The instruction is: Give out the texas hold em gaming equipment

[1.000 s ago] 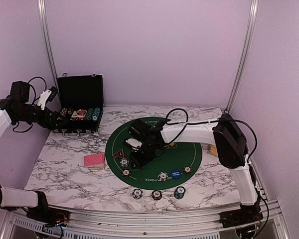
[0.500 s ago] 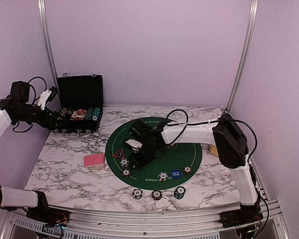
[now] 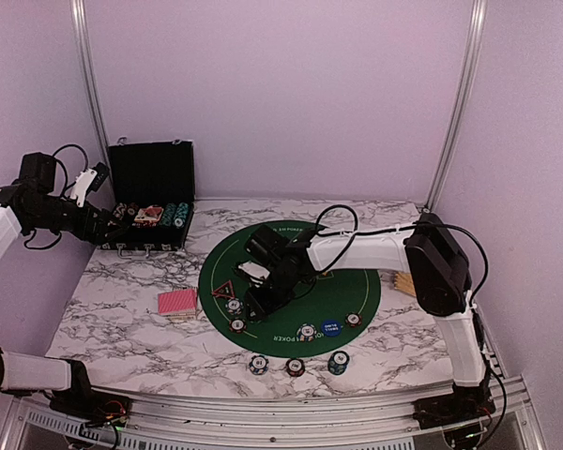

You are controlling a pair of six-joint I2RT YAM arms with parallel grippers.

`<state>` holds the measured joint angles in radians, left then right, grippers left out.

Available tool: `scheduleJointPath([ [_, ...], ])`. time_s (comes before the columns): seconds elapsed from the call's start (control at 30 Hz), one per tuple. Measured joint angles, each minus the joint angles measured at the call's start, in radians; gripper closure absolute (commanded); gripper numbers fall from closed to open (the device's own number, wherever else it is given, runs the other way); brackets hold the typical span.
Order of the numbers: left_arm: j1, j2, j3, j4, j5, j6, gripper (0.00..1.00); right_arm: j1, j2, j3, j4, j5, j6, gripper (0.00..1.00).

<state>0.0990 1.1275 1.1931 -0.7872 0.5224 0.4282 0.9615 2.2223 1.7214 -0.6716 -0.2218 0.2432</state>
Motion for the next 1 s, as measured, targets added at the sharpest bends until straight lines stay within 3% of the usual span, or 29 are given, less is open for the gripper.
scheduleJointPath([
  [0.33,0.0,-0.001,0.0,0.0,0.0,0.0,0.01,-0.018,-0.15,-0.079,-0.042,0.063,0.0,0.32],
  [0.53,0.0,-0.004,0.0,0.0,-0.004,0.0,0.01,-0.016,-0.362,-0.272,-0.074,0.141,0.011,0.22],
  [0.77,0.0,-0.006,0.0,0.0,-0.006,0.0,0.01,0.004,-0.584,-0.52,-0.195,0.214,0.044,0.17],
  [1.0,0.0,-0.006,0.0,0.0,-0.006,0.0,0.01,0.066,-0.7,-0.612,-0.296,0.228,0.081,0.14],
])
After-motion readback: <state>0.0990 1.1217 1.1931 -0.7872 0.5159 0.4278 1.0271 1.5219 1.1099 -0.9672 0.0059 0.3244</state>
